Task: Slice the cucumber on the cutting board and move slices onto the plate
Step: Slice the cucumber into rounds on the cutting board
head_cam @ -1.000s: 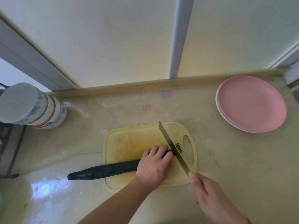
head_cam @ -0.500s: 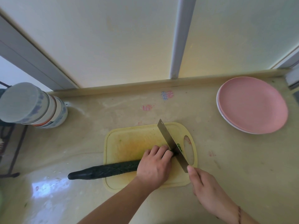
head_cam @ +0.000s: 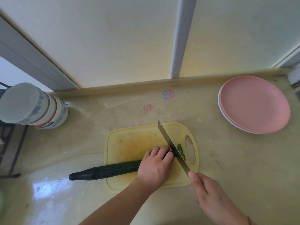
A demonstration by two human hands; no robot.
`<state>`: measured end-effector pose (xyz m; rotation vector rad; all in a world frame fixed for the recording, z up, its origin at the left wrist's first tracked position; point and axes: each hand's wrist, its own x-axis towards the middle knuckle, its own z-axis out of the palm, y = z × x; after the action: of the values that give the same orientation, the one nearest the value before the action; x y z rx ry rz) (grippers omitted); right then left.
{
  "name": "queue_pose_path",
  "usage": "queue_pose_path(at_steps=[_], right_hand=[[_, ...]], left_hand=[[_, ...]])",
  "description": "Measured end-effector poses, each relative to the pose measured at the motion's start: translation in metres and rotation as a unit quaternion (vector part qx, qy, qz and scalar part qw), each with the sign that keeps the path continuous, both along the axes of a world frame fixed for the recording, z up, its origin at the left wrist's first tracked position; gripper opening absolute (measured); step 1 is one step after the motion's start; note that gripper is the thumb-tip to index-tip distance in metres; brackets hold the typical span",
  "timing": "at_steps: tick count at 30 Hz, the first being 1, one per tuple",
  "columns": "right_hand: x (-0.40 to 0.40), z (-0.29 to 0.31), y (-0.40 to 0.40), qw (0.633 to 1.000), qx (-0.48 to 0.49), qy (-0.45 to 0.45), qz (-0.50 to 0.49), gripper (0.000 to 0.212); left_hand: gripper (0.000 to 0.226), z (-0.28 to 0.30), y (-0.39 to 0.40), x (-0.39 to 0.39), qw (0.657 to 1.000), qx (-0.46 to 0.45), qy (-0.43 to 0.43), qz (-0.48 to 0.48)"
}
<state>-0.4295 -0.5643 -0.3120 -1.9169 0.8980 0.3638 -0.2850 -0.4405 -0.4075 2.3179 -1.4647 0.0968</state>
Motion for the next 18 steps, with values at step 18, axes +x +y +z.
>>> queue_pose_path(at_steps=[18], right_hand=[[0.012,-0.009,0.0,1.0,0.0,-0.006,-0.008,0.055]], left_hand=[[0.014,0.004,0.0,0.0,1.0,-0.012,0.024,0.007]])
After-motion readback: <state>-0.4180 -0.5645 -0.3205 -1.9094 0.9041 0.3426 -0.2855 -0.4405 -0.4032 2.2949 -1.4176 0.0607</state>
